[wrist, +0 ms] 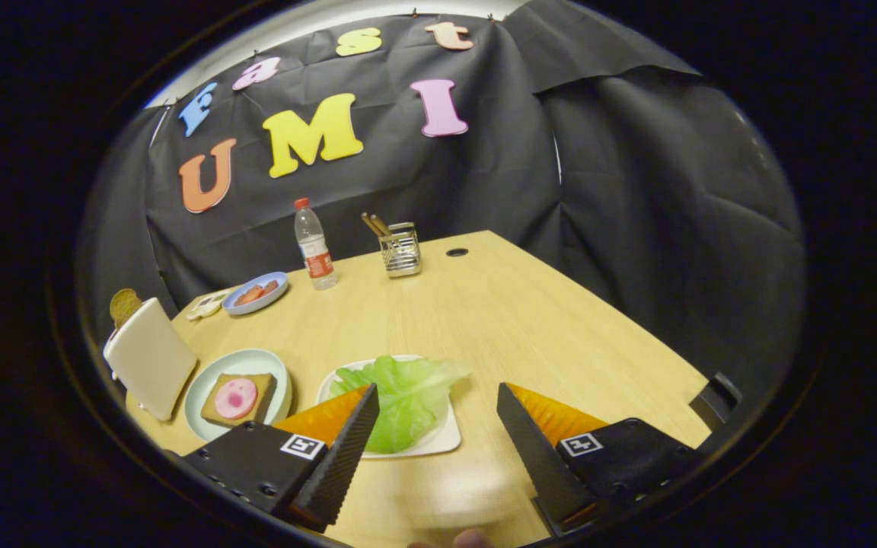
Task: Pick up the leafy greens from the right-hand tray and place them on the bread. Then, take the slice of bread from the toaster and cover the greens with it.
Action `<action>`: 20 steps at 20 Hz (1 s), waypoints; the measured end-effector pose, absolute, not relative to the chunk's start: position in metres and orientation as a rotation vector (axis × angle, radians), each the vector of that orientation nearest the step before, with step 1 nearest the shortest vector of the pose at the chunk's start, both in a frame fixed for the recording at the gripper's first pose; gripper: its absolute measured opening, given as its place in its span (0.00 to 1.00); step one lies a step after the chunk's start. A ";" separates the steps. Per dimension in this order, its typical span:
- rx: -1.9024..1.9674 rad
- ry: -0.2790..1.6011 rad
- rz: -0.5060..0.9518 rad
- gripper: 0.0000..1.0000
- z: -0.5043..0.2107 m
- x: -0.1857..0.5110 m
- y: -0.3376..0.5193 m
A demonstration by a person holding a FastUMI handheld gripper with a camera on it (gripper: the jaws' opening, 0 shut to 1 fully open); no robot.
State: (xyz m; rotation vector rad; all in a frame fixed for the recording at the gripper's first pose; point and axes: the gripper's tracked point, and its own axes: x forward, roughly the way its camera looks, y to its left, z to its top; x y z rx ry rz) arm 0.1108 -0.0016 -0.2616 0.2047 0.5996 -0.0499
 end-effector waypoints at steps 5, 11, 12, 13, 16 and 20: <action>0.294 0.697 -0.046 0.96 -0.285 0.131 0.007; 0.392 0.745 -0.069 0.88 -0.301 0.156 0.006; 0.395 0.742 -0.073 0.83 -0.301 0.159 0.006; 0.395 0.739 -0.080 0.78 -0.302 0.164 0.005; 0.418 0.741 -0.078 0.60 -0.303 0.172 0.004; 0.453 0.736 -0.072 0.30 -0.302 0.173 0.002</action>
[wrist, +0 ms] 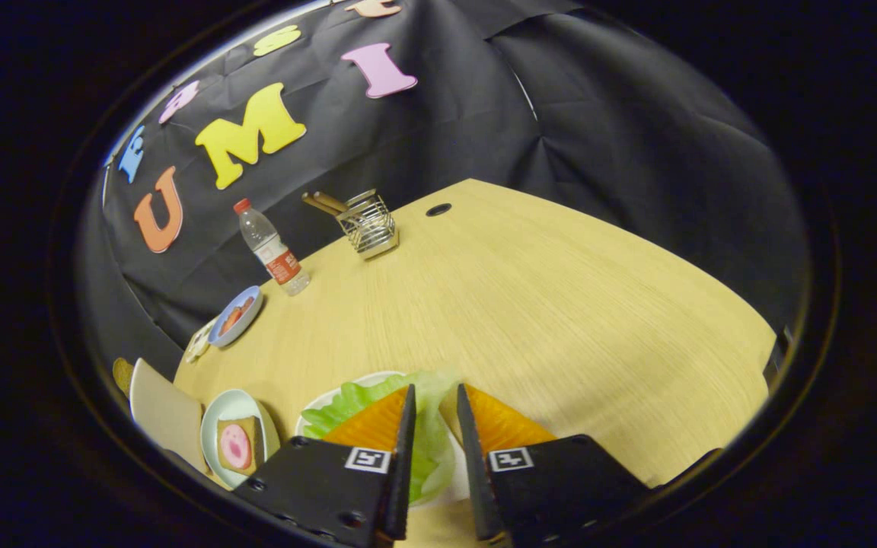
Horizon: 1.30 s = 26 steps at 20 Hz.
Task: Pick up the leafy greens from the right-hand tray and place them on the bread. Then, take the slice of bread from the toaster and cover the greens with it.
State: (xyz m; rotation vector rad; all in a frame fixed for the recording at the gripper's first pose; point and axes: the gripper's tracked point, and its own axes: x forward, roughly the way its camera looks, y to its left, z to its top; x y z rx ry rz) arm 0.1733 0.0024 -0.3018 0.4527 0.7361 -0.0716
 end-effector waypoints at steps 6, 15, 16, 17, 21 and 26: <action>0.416 0.654 -0.026 0.00 -0.274 0.171 0.004; 0.378 0.513 0.034 0.00 -0.194 0.160 0.034; 0.376 0.500 0.037 0.00 -0.186 0.160 0.038; 0.371 0.489 0.044 0.00 -0.179 0.158 0.044; 0.353 0.453 0.072 0.00 -0.152 0.153 0.071; 0.367 0.427 0.130 0.00 -0.129 0.149 0.125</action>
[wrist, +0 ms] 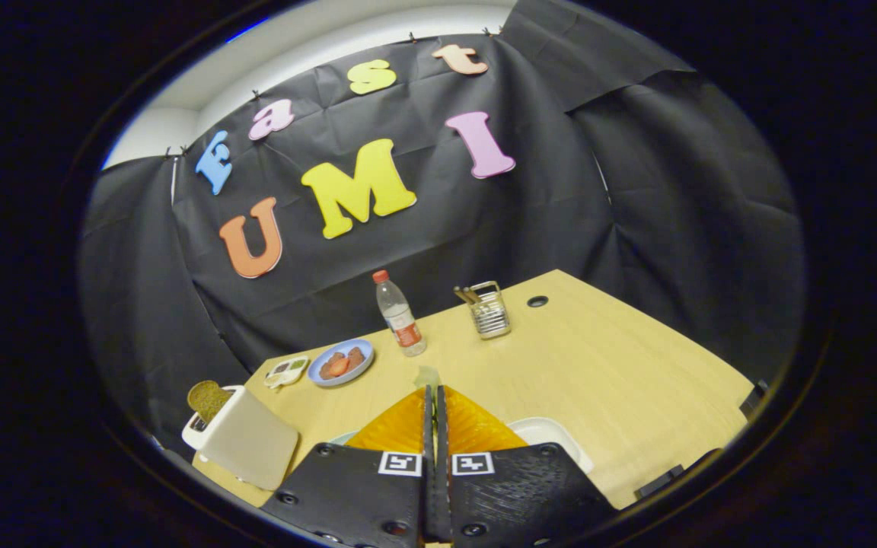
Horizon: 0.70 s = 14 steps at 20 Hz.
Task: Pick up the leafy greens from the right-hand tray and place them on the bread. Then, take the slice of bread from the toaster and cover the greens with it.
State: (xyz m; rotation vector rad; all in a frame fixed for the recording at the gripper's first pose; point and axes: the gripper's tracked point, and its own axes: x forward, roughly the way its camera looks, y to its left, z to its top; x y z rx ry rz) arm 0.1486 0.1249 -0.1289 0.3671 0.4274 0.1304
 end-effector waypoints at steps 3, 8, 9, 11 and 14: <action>0.376 0.423 0.169 0.00 -0.127 0.148 0.166; 0.416 0.430 0.239 0.00 -0.130 0.143 0.240; 0.428 0.435 0.256 0.00 -0.130 0.141 0.255; 0.450 0.444 0.292 0.00 -0.130 0.137 0.282; 0.511 0.450 0.334 0.00 -0.133 0.134 0.314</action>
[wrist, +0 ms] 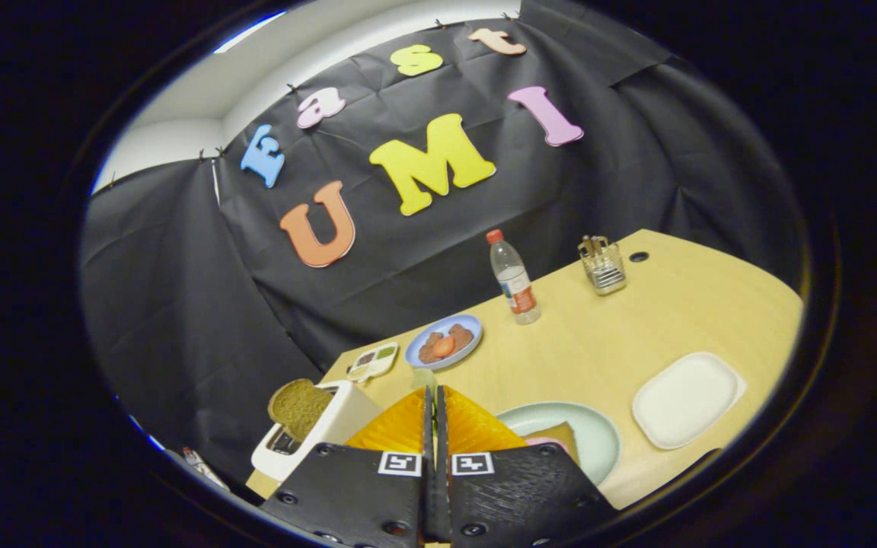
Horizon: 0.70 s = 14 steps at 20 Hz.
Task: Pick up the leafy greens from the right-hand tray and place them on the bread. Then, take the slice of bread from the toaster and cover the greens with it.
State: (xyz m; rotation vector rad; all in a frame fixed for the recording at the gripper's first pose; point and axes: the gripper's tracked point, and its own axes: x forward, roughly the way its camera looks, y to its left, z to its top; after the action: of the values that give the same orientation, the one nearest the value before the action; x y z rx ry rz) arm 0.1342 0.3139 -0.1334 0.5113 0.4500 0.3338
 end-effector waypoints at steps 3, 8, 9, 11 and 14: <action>0.585 0.484 0.354 0.00 -0.150 0.131 0.334; 0.618 0.545 0.308 0.00 -0.186 0.136 0.320; 0.616 0.554 0.291 0.00 -0.192 0.138 0.313; 0.610 0.567 0.258 0.00 -0.202 0.140 0.299; 0.577 0.548 0.212 0.00 -0.208 0.144 0.276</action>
State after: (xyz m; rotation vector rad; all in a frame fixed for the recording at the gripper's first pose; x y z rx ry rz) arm 0.1444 0.2761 -0.2080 0.5770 0.5480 0.2120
